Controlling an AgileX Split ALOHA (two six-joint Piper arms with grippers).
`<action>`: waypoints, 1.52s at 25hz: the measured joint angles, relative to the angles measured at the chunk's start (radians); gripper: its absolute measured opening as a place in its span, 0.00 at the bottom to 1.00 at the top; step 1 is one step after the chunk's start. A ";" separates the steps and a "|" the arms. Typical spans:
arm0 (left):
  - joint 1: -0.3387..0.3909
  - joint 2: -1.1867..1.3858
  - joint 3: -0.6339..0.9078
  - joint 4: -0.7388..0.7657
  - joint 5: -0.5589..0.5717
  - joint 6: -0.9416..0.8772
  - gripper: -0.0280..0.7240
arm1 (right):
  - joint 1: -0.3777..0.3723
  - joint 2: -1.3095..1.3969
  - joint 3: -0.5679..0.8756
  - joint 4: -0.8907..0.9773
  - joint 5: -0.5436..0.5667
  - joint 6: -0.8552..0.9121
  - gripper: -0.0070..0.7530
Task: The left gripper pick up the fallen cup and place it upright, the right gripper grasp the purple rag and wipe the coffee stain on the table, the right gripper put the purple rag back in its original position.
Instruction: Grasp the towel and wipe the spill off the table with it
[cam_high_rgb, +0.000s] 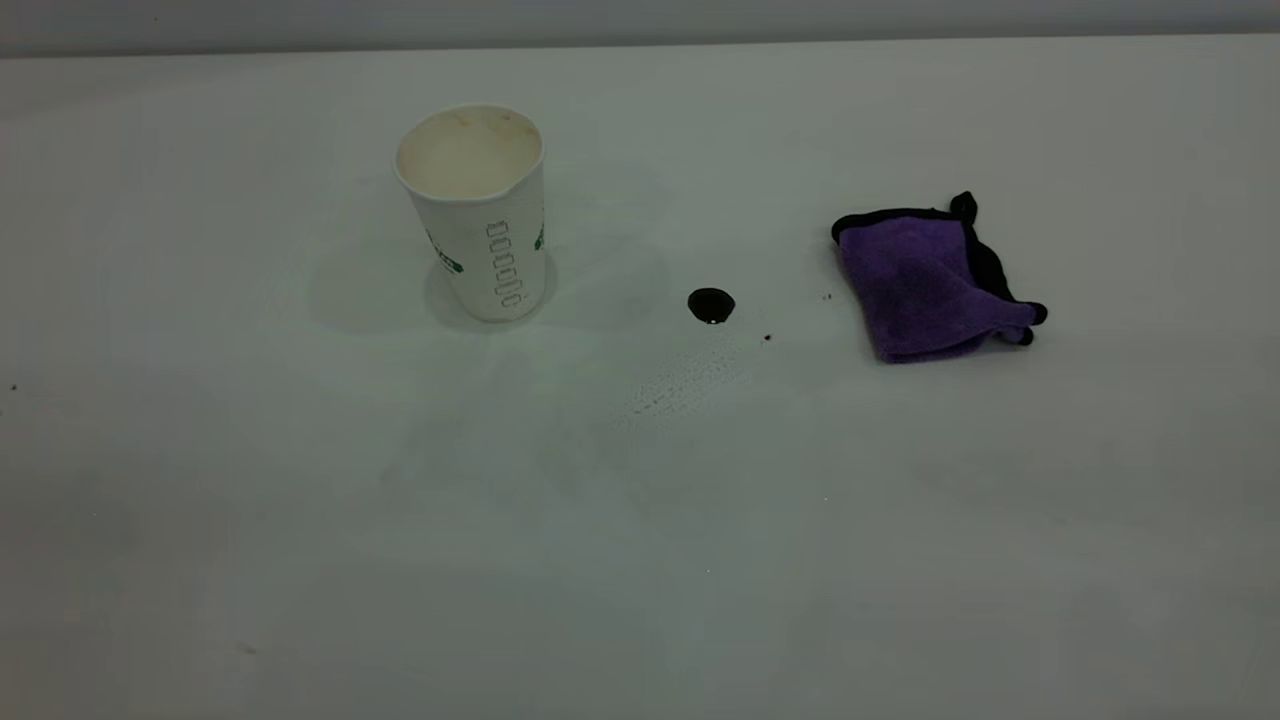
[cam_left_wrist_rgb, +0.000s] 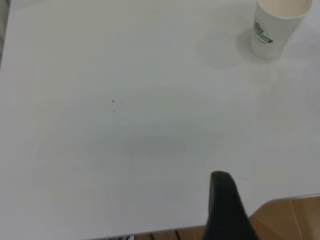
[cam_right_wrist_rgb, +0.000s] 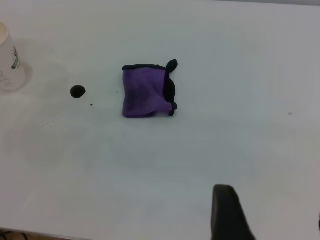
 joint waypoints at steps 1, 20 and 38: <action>0.004 0.000 0.000 -0.001 0.000 -0.001 0.70 | 0.000 0.000 0.000 0.000 0.000 0.000 0.63; 0.009 -0.003 0.000 -0.008 0.002 -0.020 0.70 | 0.000 0.225 -0.061 0.083 -0.094 -0.046 0.67; 0.009 -0.003 0.000 -0.008 0.002 -0.026 0.70 | 0.000 1.432 -0.298 0.446 -0.535 -0.581 0.76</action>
